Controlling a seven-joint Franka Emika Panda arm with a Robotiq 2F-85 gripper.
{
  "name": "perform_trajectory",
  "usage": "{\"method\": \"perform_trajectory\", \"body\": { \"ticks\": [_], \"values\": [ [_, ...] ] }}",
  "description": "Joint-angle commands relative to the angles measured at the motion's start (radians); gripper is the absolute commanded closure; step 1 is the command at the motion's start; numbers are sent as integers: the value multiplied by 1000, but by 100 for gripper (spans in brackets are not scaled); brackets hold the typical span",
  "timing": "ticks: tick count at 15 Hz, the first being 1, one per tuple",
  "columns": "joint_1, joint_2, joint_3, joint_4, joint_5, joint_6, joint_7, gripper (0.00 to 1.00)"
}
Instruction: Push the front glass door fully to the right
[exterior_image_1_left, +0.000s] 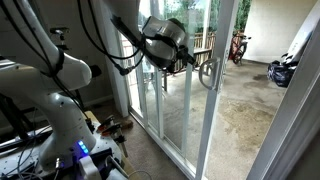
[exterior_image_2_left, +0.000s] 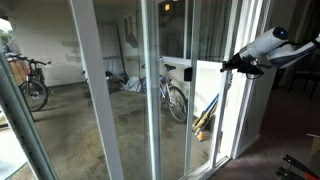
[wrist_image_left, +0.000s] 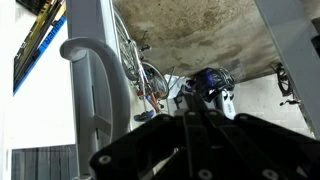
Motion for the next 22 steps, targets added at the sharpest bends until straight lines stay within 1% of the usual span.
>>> {"method": "perform_trajectory", "body": {
  "ticks": [1,2,5,6,16,22],
  "values": [
    [14,-6,-29,30,59,11,-80,97],
    [19,-18,-43,38,60,20,-74,97],
    [30,-25,-79,44,104,22,-121,96],
    [32,-22,-86,43,103,19,-130,96],
    [29,-37,-121,12,147,62,-272,96],
    [15,-42,-177,36,259,114,-412,96]
  ]
}}
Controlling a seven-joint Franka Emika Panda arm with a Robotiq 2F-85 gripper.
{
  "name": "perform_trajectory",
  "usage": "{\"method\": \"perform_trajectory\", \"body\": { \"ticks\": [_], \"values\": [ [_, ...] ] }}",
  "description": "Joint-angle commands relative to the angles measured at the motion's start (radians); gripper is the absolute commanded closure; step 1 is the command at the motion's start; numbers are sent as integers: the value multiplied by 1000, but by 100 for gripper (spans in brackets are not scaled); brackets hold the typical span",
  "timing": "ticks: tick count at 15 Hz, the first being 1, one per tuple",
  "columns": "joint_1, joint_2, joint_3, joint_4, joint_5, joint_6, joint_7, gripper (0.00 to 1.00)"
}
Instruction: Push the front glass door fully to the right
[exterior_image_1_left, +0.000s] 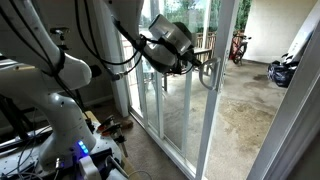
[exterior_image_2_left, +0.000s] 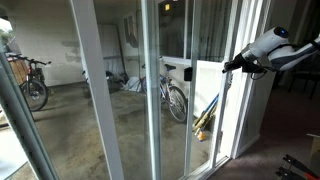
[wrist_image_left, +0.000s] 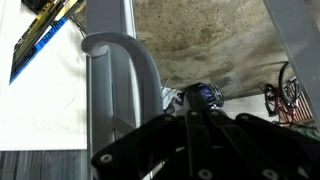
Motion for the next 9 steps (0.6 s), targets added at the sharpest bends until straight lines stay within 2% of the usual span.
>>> {"method": "perform_trajectory", "body": {
  "ticks": [1,6,9],
  "values": [
    [-24,-24,-70,15,114,20,-127,96],
    [-11,11,-128,28,251,28,-217,96],
    [0,20,-150,37,278,15,-231,96]
  ]
}}
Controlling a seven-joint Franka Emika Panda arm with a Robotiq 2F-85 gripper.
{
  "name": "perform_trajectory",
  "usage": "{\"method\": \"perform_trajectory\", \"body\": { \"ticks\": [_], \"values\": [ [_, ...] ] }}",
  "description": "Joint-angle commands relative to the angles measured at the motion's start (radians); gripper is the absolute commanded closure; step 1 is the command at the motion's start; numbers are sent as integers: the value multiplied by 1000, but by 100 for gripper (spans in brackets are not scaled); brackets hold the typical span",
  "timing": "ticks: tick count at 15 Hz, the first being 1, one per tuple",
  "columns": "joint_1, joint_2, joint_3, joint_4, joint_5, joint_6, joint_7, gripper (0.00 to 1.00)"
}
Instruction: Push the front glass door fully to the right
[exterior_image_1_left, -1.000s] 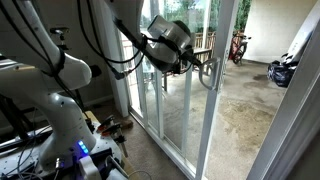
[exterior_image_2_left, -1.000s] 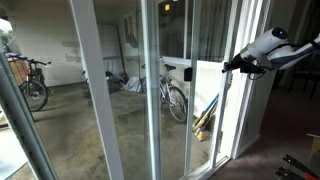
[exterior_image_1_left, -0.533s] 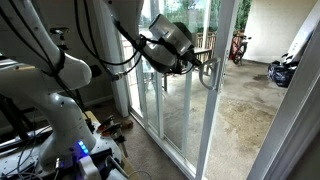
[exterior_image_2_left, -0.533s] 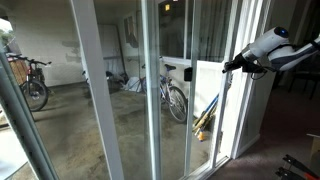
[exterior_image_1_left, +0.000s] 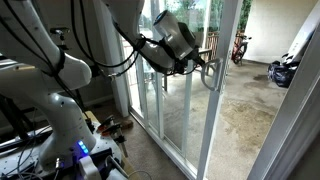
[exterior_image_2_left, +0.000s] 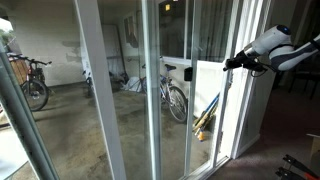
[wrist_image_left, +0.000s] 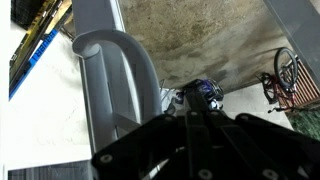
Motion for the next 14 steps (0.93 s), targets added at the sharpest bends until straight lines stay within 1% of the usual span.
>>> {"method": "perform_trajectory", "body": {
  "ticks": [1,3,7,14],
  "values": [
    [1,21,-103,34,48,-80,-83,96],
    [10,24,-117,49,51,-86,-80,97],
    [39,38,-169,97,50,-94,-78,96],
    [106,75,-287,201,61,-129,-82,96]
  ]
}}
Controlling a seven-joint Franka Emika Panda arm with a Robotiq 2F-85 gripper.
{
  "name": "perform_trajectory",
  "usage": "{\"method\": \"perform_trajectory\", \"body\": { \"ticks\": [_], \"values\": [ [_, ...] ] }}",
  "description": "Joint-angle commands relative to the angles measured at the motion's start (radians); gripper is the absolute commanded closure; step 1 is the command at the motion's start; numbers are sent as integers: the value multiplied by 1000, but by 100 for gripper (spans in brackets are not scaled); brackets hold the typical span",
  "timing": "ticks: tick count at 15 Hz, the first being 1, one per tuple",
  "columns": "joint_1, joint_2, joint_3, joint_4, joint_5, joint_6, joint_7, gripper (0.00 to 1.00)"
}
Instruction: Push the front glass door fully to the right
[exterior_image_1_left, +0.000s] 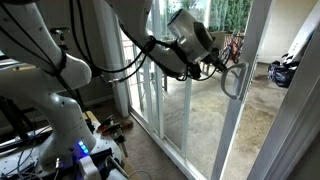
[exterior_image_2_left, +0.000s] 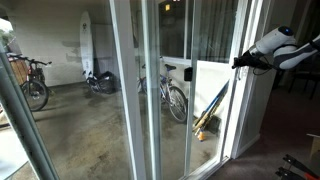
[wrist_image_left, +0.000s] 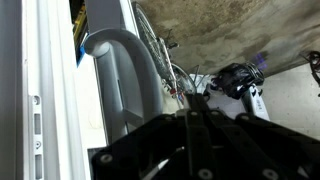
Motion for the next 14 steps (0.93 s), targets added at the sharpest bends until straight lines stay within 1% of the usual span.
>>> {"method": "perform_trajectory", "body": {
  "ticks": [1,5,7,8,9,10,11,14],
  "values": [
    [47,74,-112,93,35,-127,-74,96],
    [103,90,-172,168,59,-212,-66,96],
    [131,101,-193,203,71,-259,-64,96],
    [137,98,-190,200,87,-273,-73,96],
    [144,85,-194,193,68,-274,-57,96],
    [135,76,-179,157,85,-261,-76,96],
    [133,64,-180,138,76,-257,-68,96],
    [105,36,-159,15,57,-207,-98,96]
  ]
}}
